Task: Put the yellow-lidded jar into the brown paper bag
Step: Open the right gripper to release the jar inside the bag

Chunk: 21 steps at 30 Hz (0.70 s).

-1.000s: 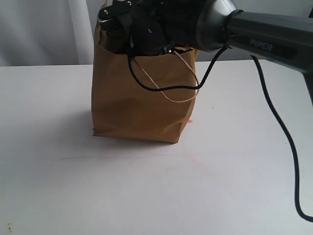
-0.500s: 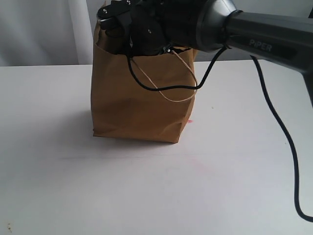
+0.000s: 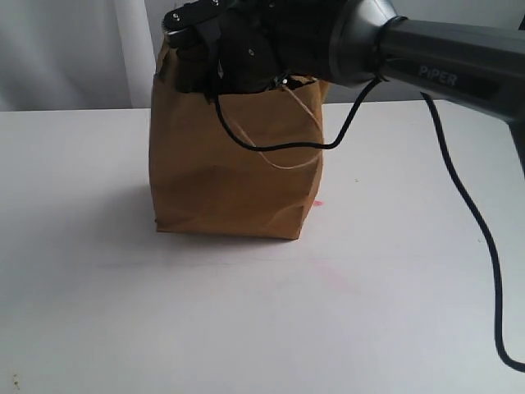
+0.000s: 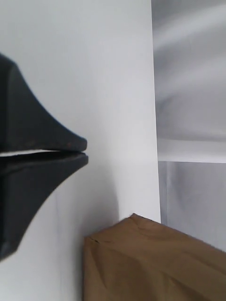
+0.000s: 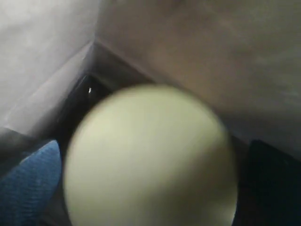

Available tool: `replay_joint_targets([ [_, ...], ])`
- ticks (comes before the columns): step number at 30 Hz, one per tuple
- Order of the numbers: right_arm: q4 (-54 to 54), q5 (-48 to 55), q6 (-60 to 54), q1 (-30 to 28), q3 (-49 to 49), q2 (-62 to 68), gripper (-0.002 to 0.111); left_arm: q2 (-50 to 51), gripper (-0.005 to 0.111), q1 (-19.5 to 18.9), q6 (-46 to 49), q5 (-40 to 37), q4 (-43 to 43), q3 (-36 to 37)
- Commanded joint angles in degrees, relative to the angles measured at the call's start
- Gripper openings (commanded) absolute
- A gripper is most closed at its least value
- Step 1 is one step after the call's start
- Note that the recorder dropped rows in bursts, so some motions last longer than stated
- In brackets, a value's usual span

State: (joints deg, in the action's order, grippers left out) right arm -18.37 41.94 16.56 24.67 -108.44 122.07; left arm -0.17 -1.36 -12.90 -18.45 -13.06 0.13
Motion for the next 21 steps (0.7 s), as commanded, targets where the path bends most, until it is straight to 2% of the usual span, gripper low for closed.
replay_joint_targets([
  [1,-0.4,-0.7,0.0,-0.2,-0.4,-0.3,0.105,0.2,0.001,0.2,-0.2,0.2,0.2,-0.1],
  [21,-0.4,-0.9,0.0,-0.1,-0.4,-1.5,0.105,0.2,0.001,0.2,-0.2,0.2,0.2,-0.1],
])
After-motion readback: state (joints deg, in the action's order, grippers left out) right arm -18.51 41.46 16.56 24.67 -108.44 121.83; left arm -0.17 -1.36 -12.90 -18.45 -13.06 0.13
